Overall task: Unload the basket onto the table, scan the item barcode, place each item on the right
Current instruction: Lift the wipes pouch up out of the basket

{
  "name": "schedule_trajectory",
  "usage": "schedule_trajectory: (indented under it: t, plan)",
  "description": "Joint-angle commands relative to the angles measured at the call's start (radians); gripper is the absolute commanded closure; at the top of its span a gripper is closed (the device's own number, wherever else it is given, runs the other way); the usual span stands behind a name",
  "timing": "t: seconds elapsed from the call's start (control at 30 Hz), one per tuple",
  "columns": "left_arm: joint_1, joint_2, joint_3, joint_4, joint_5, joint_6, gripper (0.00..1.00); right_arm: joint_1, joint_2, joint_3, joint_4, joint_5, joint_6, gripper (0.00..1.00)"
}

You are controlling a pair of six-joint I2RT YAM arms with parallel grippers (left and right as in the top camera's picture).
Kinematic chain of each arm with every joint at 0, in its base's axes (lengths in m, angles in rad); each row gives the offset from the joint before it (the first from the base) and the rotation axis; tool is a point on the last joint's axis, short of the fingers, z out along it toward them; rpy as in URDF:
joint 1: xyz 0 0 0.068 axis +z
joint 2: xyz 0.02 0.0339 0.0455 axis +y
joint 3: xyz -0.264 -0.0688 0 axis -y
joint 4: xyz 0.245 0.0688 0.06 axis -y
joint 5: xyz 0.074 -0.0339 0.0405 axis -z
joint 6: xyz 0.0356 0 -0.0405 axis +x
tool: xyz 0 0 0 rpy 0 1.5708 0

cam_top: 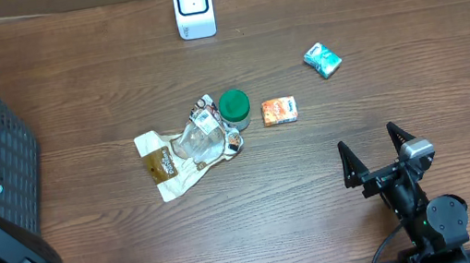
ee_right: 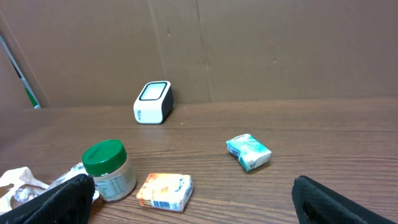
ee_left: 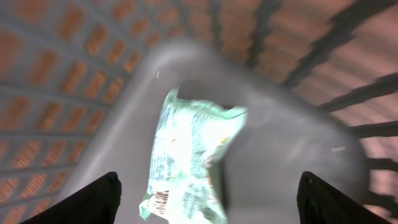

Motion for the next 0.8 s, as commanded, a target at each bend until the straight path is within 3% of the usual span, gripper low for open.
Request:
schedule_trajectory:
  t: [0.0,0.17,0.4,0.47,0.63,0.77]
  plan:
    - [0.052,0.083,-0.014,0.001,0.008,0.042,0.23,0.001,-0.012,-0.01,0.003,-0.002,0.002,0.0]
    - [0.092,0.17,-0.014,0.005,0.089,0.096,0.37,0.001,-0.012,-0.01,0.003,-0.002,0.002,0.0]
    - [0.108,0.252,-0.014,0.013,0.145,0.109,0.76,0.001,-0.012,-0.01,0.003,-0.002,0.002,0.0]
    - [0.108,0.253,-0.014,0.013,0.145,0.112,0.94,0.001,-0.012,-0.01,0.003,-0.002,0.002,0.0]
    - [0.108,0.237,-0.005,0.0,0.145,0.109,0.96,0.001,-0.012,-0.01,0.003,-0.002,0.002,0.0]
    - [0.104,0.163,0.003,-0.001,0.145,0.016,0.96,0.001,-0.012,-0.01,0.003,-0.002,0.002,0.0]
